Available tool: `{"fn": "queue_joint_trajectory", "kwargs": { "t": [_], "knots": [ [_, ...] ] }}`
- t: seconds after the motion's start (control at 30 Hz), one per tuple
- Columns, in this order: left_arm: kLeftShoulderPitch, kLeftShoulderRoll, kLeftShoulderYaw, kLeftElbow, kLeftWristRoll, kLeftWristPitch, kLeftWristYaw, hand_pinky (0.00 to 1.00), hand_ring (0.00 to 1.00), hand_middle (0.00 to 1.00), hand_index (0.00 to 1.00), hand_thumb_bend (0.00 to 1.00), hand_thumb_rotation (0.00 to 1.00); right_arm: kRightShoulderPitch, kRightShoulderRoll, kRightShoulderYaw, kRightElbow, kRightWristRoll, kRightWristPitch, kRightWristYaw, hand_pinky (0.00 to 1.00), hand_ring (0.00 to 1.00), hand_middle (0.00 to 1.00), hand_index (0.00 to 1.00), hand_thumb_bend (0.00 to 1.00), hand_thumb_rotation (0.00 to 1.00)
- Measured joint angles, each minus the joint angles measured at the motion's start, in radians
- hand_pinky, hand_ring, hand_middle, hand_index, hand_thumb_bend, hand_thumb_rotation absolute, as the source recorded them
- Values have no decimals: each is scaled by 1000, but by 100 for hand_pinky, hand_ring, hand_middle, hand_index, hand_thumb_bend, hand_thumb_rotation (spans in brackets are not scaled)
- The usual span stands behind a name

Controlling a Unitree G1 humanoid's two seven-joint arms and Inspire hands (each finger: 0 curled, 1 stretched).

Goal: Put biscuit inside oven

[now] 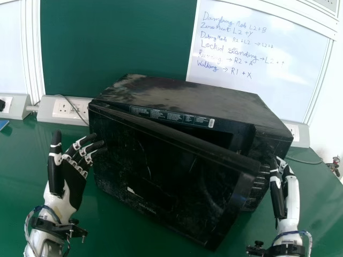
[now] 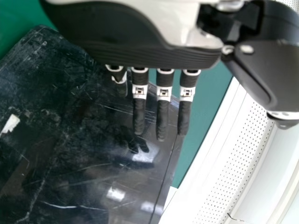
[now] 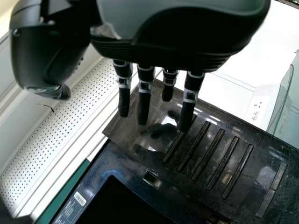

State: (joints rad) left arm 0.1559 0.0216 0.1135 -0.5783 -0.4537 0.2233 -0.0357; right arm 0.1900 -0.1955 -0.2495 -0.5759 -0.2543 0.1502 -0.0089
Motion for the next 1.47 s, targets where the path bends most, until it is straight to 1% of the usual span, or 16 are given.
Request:
{"fn": "queue_joint_trajectory", "kwargs": {
  "t": [0.3,0.4,0.53,0.67,0.77,0.87,0.93,1.07,1.27,1.47],
  "knots": [
    [-62,-3,0,32,0,17,9,72,72,71,74,74,52,0,0,-1,0,0,0,0,70,78,81,83,66,69],
    [-81,-4,-3,53,5,17,6,74,73,72,76,72,54,0,0,-3,0,1,0,0,70,78,81,83,66,69],
    [-113,-6,-22,92,44,15,6,77,75,72,77,70,57,0,0,-5,0,2,1,0,69,77,80,83,66,69],
    [-137,-21,-31,131,64,6,8,76,76,73,77,71,54,0,-1,-11,0,5,1,0,68,76,80,82,66,69],
    [-169,-31,-48,166,83,4,8,76,77,74,77,72,52,1,-1,-16,-1,5,1,0,69,77,80,82,66,69],
    [-207,-42,-62,209,92,3,8,76,76,74,79,73,50,0,-1,-17,-1,6,1,1,69,77,80,82,68,70],
    [-222,-47,-64,244,110,-10,8,74,74,74,78,74,51,1,-1,-19,-2,9,2,1,69,77,80,82,68,69],
    [-272,-53,-70,318,147,-36,6,74,73,74,74,73,53,1,-1,-18,-7,8,2,1,70,78,80,82,65,68],
    [-300,-62,-77,364,169,-59,4,73,73,75,79,73,53,2,-1,-18,-24,8,12,2,70,78,80,82,67,69],
    [-299,-66,-80,354,164,-51,1,75,74,74,78,73,53,13,0,-17,-37,6,23,2,70,78,80,82,67,70]
  ]
}}
